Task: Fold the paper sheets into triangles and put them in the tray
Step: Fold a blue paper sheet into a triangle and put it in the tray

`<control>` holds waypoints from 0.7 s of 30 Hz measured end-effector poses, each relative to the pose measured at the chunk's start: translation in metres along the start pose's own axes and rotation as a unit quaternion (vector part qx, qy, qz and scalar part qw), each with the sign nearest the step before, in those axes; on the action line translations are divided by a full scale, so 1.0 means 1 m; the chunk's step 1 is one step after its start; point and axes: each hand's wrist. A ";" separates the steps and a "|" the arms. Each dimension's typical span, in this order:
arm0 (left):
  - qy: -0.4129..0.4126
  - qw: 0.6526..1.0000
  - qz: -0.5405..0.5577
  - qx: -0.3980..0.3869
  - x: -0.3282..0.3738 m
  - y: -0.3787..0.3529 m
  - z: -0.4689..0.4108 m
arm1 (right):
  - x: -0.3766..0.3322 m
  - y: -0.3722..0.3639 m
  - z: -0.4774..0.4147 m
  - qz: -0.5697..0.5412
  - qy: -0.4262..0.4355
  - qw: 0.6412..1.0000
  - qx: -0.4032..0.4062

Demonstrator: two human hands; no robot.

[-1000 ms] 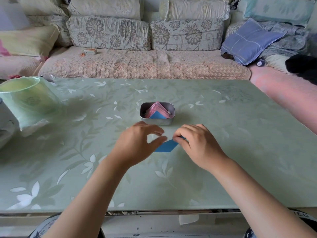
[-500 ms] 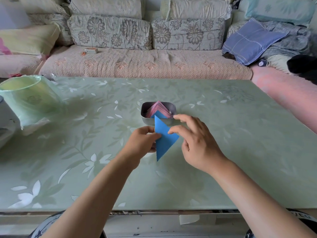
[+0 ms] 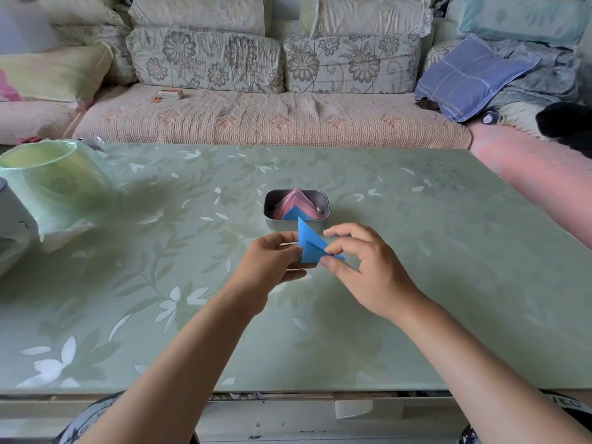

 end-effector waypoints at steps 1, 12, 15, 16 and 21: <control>-0.003 1.000 0.001 -0.003 0.000 0.000 0.000 | 0.000 -0.001 0.000 -0.026 -0.018 0.999 -0.001; -0.026 0.997 -0.041 -0.054 0.004 -0.006 0.003 | 0.000 0.003 -0.004 -0.200 -0.143 0.969 -0.013; -0.052 0.996 -0.071 -0.024 0.001 -0.009 0.004 | 0.000 0.004 -0.004 -0.204 -0.150 0.967 -0.021; -0.063 0.994 -0.085 -0.005 -0.001 -0.010 0.003 | 0.000 0.004 -0.004 -0.210 -0.149 0.966 -0.022; -0.071 0.996 -0.053 0.031 -0.006 -0.015 0.002 | -0.002 0.003 -0.005 -0.280 -0.169 0.945 -0.005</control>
Point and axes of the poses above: each hand's wrist, its own z-axis away from the middle knuckle, its own y-axis out of the back of the hand, x = y × z, and after that the axes turned 13 degrees about -x, right-handed
